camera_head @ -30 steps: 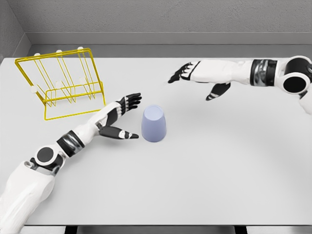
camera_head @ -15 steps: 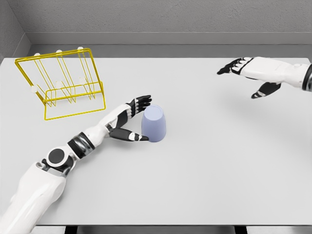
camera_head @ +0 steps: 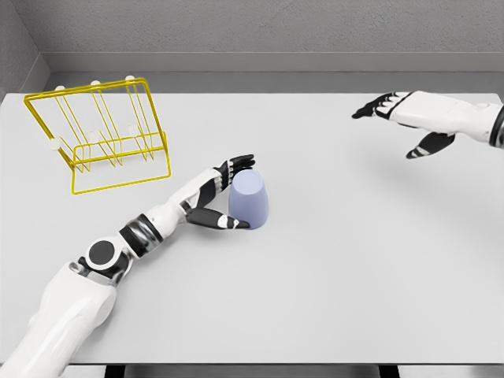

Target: Place the cup on the cup holder with both arms

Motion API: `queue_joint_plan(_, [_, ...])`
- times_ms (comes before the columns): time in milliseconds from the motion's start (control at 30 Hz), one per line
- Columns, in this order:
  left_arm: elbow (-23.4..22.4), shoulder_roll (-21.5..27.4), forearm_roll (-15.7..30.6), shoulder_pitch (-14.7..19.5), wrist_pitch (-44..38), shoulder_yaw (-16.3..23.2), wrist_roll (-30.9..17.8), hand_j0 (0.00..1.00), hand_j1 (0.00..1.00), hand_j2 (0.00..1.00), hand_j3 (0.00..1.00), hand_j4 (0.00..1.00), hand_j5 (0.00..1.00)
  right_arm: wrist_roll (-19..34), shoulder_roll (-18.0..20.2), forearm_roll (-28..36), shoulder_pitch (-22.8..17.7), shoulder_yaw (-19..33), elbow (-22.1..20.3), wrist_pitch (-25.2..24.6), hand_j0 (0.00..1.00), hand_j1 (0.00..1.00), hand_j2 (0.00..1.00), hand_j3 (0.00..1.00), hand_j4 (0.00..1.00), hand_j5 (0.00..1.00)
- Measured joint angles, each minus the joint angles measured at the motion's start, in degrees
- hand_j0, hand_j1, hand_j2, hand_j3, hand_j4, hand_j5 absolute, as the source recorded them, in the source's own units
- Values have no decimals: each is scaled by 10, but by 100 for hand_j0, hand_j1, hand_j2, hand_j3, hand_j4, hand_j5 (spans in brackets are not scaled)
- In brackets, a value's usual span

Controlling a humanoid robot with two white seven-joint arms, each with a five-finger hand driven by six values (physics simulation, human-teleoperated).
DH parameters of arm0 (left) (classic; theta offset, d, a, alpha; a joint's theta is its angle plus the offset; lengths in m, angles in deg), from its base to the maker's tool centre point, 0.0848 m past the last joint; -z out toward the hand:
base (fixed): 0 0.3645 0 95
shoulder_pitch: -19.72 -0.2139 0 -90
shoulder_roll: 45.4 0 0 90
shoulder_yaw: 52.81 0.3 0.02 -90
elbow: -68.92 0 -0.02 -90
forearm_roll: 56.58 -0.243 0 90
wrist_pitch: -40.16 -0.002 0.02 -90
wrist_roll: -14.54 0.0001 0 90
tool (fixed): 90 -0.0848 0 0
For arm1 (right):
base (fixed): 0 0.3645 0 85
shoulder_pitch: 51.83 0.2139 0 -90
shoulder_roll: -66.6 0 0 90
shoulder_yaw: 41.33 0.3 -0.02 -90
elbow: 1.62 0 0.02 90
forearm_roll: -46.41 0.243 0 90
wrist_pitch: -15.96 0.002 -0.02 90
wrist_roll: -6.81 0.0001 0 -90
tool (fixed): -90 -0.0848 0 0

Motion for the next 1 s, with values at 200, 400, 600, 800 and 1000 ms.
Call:
queue_joint_plan(200, [-5,-3,0,1,0,0,0,100,100,100,100,100,100,2,0,1,-4,9,6,0,100,100,100,100,100,100])
queue_joint_plan(400, [-5,-14,-9,2,1,0,-1,100,100,100,100,100,100,3,-4,0,-4,12,17,0,100,100,100,100,100,100])
queue_joint_plan(600, [-5,-19,-16,1,0,0,1,71,71,71,71,71,71,4,-4,0,-7,12,19,0,100,100,100,100,100,100])
queue_joint_plan(800, [-4,-19,-13,0,1,0,2,44,44,44,44,44,44,4,-4,0,-8,13,19,0,100,100,100,100,100,100])
queue_joint_plan(1000, [-4,-17,-10,-1,1,-1,-3,43,43,43,43,43,43,4,-3,0,-8,15,19,0,100,100,100,100,100,100])
